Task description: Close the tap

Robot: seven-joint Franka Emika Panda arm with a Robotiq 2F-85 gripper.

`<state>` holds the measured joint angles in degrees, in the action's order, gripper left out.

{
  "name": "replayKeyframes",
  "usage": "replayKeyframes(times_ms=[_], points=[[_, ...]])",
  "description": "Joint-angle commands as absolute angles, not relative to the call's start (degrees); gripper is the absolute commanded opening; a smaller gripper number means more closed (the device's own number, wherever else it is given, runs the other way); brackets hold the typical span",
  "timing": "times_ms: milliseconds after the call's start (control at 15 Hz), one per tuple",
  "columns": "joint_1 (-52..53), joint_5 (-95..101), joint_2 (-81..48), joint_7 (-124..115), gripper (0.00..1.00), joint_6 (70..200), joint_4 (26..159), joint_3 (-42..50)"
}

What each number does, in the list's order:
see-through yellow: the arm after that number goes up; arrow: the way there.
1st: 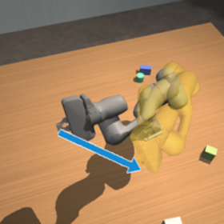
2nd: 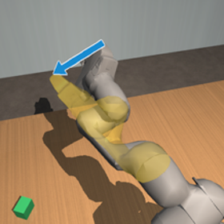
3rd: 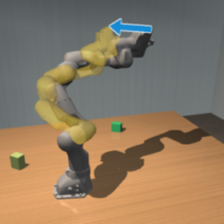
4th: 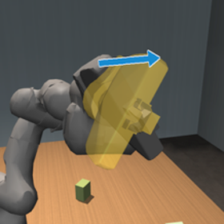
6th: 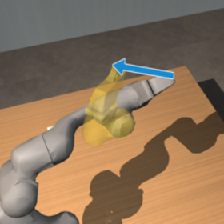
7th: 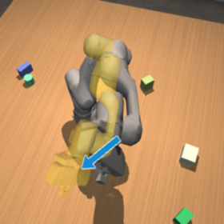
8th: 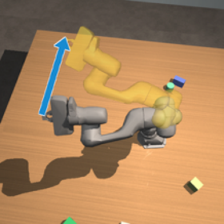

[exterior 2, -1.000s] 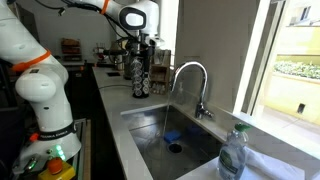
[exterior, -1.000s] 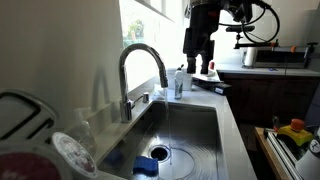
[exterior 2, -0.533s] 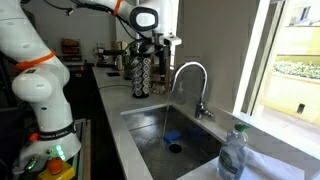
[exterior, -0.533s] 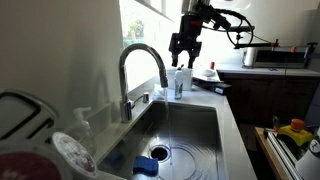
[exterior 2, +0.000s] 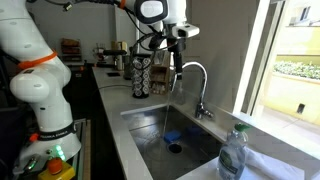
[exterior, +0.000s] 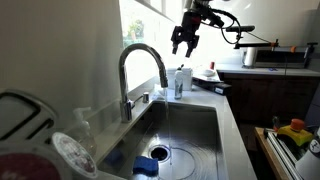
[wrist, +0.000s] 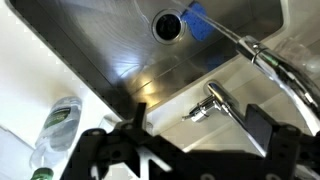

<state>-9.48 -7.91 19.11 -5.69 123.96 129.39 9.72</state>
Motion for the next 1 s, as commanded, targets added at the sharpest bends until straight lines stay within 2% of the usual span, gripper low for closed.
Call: replayKeyframes(times_ms=[0,400,933], points=[[-10.1,-8.0,19.0,-5.6,1.0,124.3,129.0,10.1],[-9.7,-6.7,21.2,-1.6,1.0,126.0,131.2,10.0],[-5.8,-17.0,10.5,21.2,1.0,133.5,126.1,15.3]])
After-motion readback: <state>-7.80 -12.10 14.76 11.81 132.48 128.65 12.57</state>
